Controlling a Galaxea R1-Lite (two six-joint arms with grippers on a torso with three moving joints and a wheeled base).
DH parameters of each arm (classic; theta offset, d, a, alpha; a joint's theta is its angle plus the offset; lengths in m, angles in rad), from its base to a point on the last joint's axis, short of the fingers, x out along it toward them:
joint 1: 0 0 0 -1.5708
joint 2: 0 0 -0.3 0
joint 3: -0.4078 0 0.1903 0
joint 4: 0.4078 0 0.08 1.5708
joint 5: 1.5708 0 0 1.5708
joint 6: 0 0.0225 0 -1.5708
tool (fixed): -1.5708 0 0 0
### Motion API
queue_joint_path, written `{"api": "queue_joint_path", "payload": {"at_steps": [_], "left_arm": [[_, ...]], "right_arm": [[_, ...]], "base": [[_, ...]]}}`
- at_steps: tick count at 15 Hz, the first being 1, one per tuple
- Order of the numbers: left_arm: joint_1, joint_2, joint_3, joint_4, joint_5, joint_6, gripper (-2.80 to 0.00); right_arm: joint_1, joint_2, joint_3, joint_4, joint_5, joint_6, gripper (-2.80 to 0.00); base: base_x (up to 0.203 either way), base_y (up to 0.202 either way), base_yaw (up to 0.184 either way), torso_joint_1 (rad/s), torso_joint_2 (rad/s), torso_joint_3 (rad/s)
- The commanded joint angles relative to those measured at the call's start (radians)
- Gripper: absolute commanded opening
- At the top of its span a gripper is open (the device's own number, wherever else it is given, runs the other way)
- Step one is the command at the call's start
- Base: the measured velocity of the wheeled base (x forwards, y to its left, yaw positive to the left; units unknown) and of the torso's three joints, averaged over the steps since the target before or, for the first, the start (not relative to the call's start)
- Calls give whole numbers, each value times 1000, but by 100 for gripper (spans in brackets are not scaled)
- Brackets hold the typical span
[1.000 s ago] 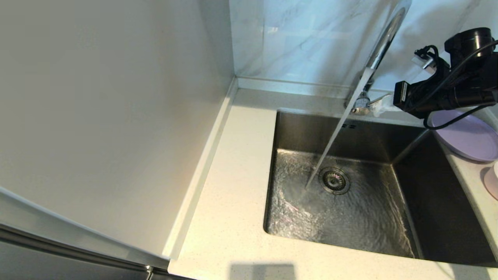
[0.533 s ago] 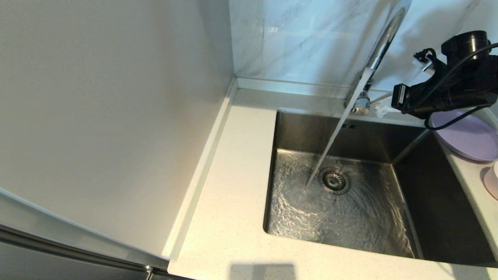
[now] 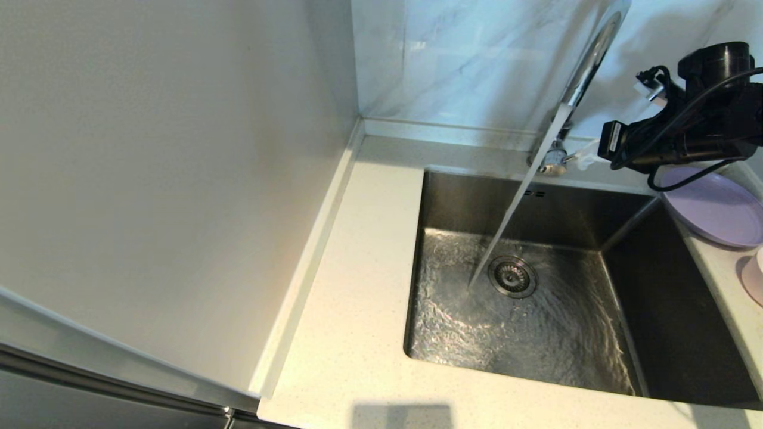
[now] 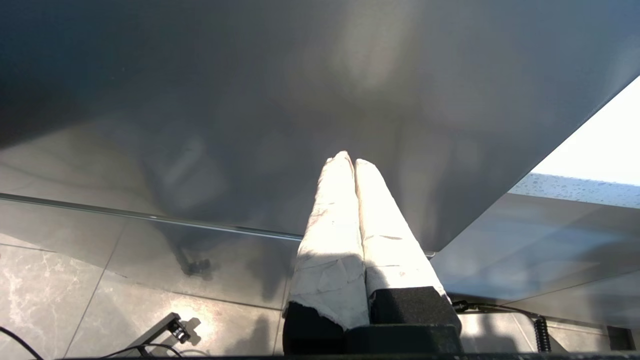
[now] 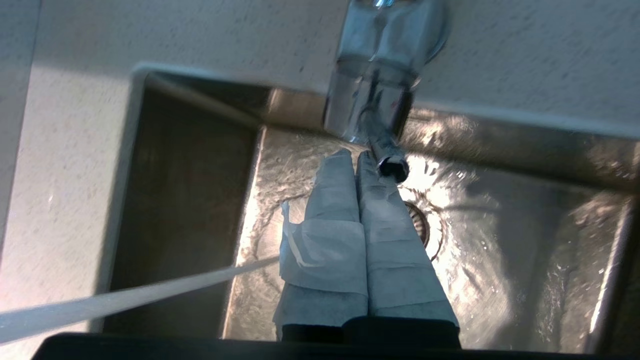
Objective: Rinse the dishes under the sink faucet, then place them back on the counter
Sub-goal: Turn off the faucet
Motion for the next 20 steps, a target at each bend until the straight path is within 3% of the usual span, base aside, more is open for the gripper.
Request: {"api": "queue_joint_path", "payload": {"at_steps": [1,6,16,20], "left_arm": [[0,0,0,0,0,0,-280],[0,0,0,0,0,0,-280],[0,0,0,0,0,0,-280],[0,0,0,0,0,0,-280]], "right_arm": [[0,5,1,-24,-20,3,-280],[-1,5,1,-121,-56,21,-280],[-1,-47,11,-72,-53,22,-280],[-2,-153,156,-69,-68,17,-280]], "base": [[0,0,0,0,0,0],[0,0,0,0,0,0],[0,0,0,0,0,0],[0,0,0,0,0,0]]}}
